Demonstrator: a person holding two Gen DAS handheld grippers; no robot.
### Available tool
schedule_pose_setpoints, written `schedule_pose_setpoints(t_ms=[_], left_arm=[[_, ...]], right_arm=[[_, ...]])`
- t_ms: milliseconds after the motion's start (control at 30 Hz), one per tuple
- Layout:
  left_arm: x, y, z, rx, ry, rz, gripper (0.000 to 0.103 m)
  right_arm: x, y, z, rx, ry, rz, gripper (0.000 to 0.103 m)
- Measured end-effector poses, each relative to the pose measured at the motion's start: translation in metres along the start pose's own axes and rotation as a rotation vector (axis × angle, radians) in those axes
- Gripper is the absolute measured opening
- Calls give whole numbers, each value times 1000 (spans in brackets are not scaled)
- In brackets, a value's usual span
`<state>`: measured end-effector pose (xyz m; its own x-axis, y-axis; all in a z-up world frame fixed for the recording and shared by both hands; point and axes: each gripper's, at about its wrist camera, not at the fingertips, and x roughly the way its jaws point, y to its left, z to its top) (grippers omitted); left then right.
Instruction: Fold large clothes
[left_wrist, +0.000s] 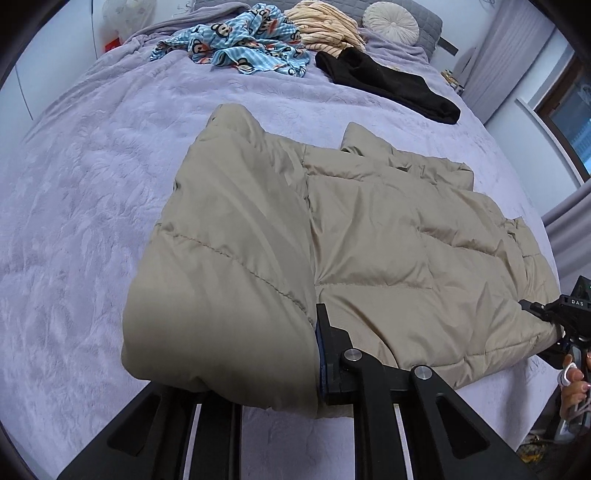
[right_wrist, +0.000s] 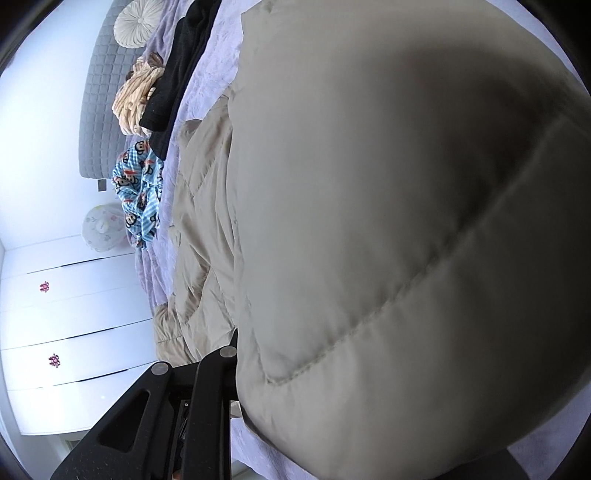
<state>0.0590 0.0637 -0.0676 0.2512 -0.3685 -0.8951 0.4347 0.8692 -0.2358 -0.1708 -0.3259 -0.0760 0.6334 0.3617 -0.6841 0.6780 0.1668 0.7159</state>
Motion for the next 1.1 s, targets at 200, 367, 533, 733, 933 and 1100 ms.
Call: schedule_pose_setpoints(t_ms=[200, 367, 533, 733, 933, 1100], left_arm=[[-20, -4, -46, -44, 23, 12, 18], [-34, -18, -92, -35, 57, 61, 18], [-35, -18, -122, -49, 102, 113, 18], [-64, 15, -127, -169, 87, 190, 19], [-103, 37, -105, -179, -26, 196, 19], [-68, 28, -78, -125, 22, 184, 19]], right_arm=[[-18, 0, -25, -21, 37, -47, 24], [-29, -5, -25, -51, 65, -64, 24], [-25, -18, -1, -51, 75, -106, 26], [-13, -3, 9, -70, 91, -187, 48], [-42, 29, -3, -251, 46, -338, 50], [-68, 65, -30, -479, -67, -373, 29]])
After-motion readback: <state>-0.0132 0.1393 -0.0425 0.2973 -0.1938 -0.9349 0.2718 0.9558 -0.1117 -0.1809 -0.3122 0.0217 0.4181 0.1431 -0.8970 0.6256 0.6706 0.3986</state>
